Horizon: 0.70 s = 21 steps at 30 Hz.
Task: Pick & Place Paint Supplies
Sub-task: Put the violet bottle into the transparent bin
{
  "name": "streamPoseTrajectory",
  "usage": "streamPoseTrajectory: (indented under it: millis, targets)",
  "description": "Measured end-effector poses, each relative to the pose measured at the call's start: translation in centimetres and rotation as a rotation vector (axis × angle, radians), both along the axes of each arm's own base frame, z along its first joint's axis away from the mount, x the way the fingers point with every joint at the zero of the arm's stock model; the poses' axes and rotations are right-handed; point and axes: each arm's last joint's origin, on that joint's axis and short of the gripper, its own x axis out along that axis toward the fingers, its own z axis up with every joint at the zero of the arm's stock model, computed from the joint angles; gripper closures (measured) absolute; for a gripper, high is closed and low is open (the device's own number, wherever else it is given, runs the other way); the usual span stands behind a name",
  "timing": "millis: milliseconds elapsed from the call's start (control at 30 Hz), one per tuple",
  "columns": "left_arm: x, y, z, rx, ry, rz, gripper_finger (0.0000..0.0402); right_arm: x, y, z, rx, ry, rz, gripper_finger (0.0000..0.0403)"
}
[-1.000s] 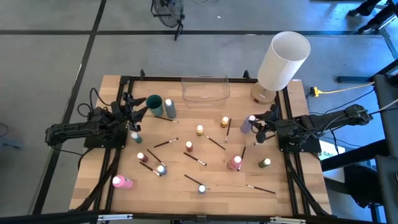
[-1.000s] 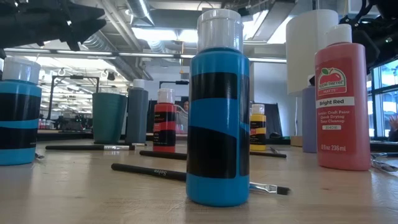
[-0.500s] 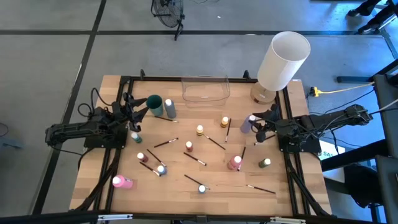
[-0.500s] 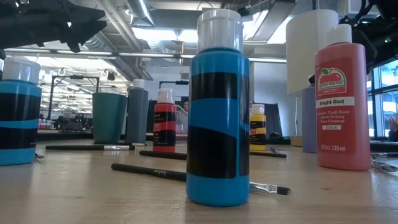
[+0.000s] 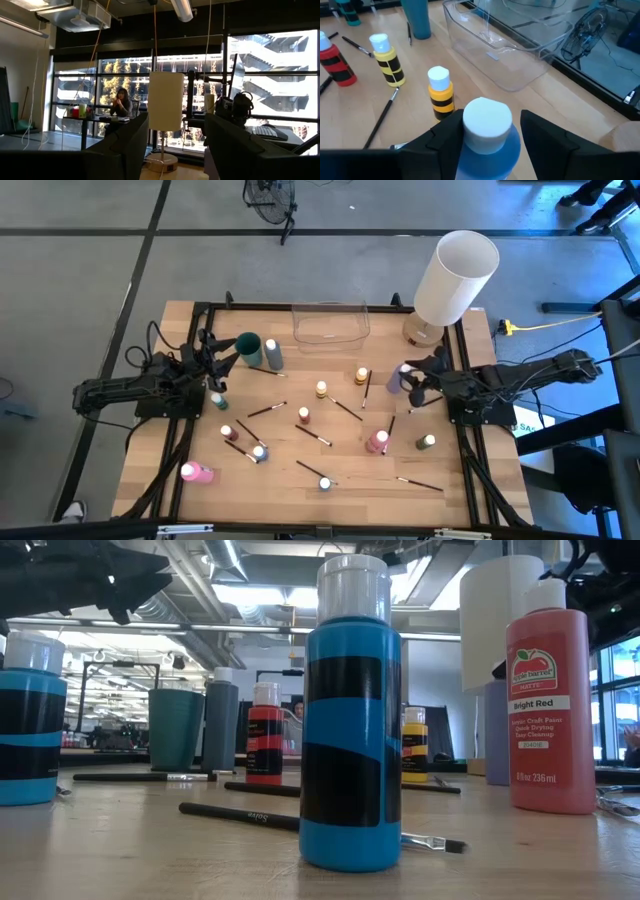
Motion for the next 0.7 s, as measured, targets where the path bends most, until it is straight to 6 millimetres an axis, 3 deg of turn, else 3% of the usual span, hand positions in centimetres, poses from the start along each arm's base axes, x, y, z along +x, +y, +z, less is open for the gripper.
streamPoseTrajectory:
  millis: [333, 600, 700]
  targets:
    - [0.05, 0.0, -0.1, -0.009, 0.008, -0.004, 0.0212, 0.65, -0.27, -0.07, 0.027, -0.001, -0.001, 0.021]
    - [0.07, 0.02, -0.17, -0.011, 0.016, -0.001, 0.0212, 0.72, -0.28, -0.07, 0.046, 0.0, 0.022, 0.0285]
    - [0.07, 0.03, -0.17, -0.012, 0.016, 0.001, 0.0212, 0.72, -0.29, -0.06, 0.046, 0.0, 0.021, 0.0285]
